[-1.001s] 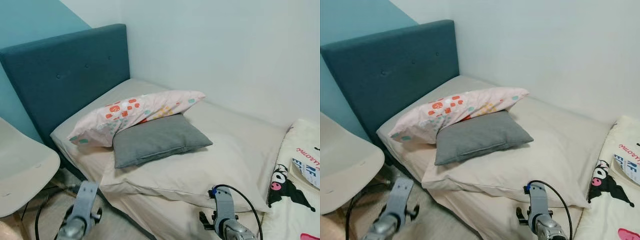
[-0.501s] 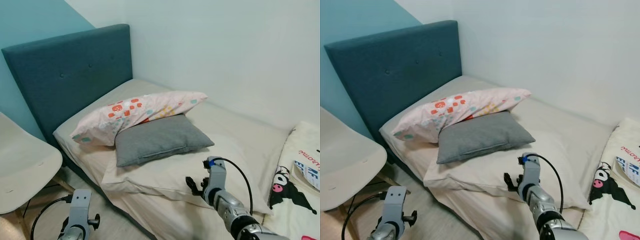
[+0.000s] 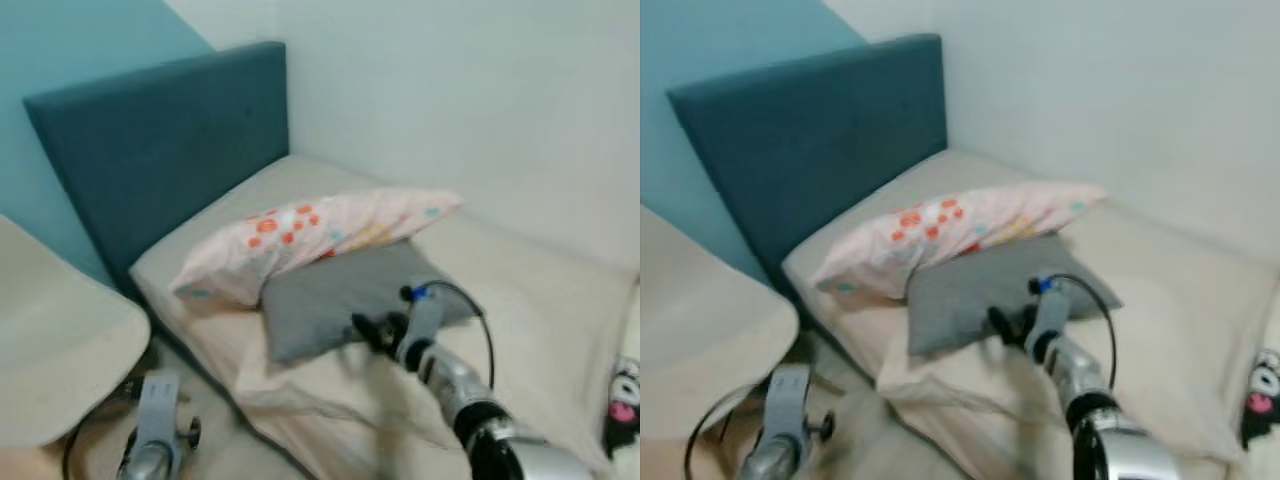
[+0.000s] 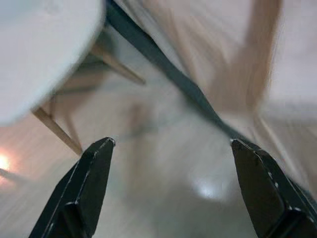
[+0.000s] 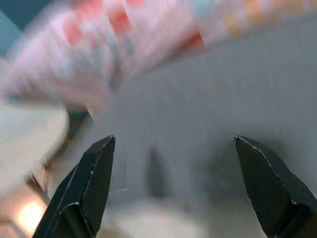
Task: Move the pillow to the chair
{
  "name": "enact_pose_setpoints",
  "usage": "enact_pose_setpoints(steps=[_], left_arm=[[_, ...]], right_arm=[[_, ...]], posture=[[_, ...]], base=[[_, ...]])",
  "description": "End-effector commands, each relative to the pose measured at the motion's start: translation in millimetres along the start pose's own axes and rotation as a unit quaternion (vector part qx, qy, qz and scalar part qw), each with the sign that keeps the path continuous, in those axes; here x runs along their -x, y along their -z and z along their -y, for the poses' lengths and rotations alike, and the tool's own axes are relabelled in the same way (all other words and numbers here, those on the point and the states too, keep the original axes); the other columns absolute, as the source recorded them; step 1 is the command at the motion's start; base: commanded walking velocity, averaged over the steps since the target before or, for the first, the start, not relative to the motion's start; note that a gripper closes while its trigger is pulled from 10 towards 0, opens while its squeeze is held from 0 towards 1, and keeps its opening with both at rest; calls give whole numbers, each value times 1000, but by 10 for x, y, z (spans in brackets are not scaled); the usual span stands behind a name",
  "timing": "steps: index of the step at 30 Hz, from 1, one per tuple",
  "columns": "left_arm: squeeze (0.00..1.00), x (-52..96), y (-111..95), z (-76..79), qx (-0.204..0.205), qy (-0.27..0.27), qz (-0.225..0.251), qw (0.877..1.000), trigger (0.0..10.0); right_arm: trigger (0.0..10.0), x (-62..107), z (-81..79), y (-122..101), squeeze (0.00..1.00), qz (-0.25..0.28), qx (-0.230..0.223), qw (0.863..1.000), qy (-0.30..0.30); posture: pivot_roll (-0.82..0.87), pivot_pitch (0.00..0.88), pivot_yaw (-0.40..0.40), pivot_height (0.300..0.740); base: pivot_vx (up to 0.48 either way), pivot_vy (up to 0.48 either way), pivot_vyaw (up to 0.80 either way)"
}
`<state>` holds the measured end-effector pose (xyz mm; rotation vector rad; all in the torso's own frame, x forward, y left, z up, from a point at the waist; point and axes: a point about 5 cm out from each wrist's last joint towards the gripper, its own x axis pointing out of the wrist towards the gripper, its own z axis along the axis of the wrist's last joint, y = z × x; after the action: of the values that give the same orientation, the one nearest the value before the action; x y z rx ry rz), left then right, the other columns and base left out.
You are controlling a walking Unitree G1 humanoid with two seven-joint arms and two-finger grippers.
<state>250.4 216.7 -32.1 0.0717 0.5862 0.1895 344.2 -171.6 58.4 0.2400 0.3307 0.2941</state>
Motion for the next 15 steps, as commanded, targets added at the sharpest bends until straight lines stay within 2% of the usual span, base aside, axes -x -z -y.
enact_pose_setpoints(steps=[1,3,6,8,9,10,12,14,15], left_arm=[[0,52,162,-50,-6,-4,-27,1000,10000],[0,51,160,-44,-6,-3,-27,1000,10000],[0,46,141,-26,-8,2,-22,1000,10000],[0,36,117,-16,-6,4,-20,1000,10000],[0,36,117,-16,-6,4,-20,1000,10000],[0,30,94,-10,-11,6,-14,1000,10000],[0,21,59,-3,-19,10,-7,1000,10000],[0,17,47,-9,-21,11,-4,1000,10000],[0,17,47,-9,-21,11,-4,1000,10000]], right_arm=[[10000,-25,-36,-19,0,10,-15,1000,5],[10000,-21,-9,-45,0,17,-25,999,13],[10000,32,163,-106,0,36,-63,995,75],[10000,97,305,-81,0,29,-82,987,132],[10000,97,305,-81,0,29,-82,987,132],[10000,151,401,-53,0,22,-85,981,171],[10000,325,650,24,0,14,-101,960,263],[10000,432,780,55,0,22,-126,944,303],[10000,432,780,55,0,22,-126,944,303]], posture=[[-215,0,-3,740],[-215,0,-3,740],[-217,0,3,740],[-218,0,5,740],[-218,0,5,740],[-216,4,8,740],[-216,8,9,740],[-215,9,9,740],[-215,9,9,740]], base=[[322,0,0],[322,0,0],[312,0,0],[141,0,0],[0,0,0],[0,0,0],[0,0,0],[0,0,0],[0,0,0]])
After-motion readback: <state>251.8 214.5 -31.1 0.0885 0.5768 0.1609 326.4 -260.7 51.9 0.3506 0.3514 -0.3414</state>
